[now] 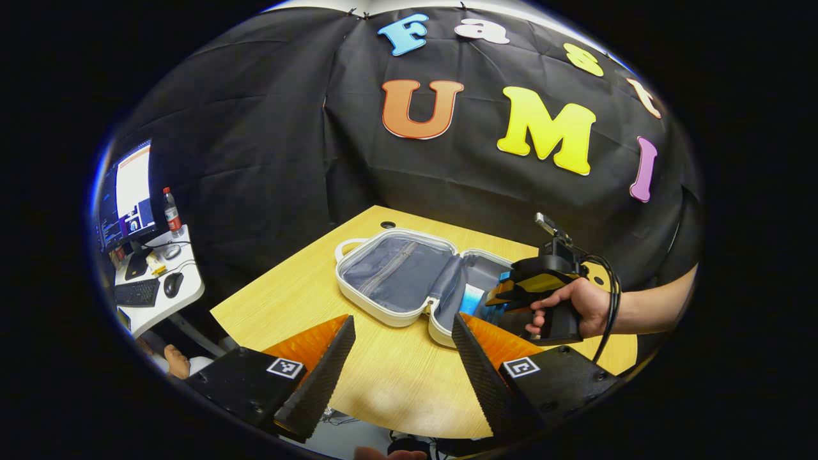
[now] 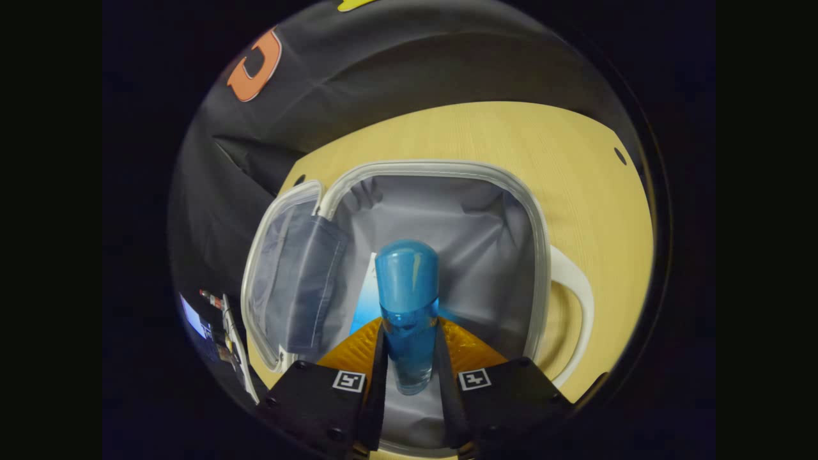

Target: First open the suitcase, pack the skin care products into it, and then close the suitcase.

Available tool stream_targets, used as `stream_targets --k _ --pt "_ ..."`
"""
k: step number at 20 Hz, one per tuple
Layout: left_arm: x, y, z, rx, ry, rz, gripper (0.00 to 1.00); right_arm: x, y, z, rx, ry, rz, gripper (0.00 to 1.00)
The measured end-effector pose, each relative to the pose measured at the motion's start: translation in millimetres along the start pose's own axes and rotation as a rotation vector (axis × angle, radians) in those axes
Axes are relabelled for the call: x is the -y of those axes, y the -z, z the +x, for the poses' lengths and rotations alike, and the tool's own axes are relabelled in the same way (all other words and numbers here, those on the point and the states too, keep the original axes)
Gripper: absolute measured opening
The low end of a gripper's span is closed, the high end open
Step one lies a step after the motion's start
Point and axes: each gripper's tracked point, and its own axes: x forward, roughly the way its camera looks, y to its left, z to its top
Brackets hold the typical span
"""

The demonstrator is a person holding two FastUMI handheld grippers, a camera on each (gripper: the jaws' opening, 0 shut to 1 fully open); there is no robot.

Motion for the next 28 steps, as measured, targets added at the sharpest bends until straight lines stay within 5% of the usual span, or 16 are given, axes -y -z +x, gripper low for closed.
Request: stream_targets --k 14,21,23,28 --pt "-20 -18 4 0.039 -0.007 -0.042 0.97 2 13 12 -0.067 0.184 -0.055 0.41" --pt "-47 -39 20 0.069 0.041 -0.048 0.97 8 15 -7 -0.035 0.156 -0.076 0.46" --pt "-57 -47 27 0.088 0.070 -0.041 0.98 6 11 -23 0.012 0.140 -0.129 0.60" --pt "-94 -37 74 0.045 0.119 -0.033 0.98 -13 -8 -84 0.183 0.056 -0.281 0.76"
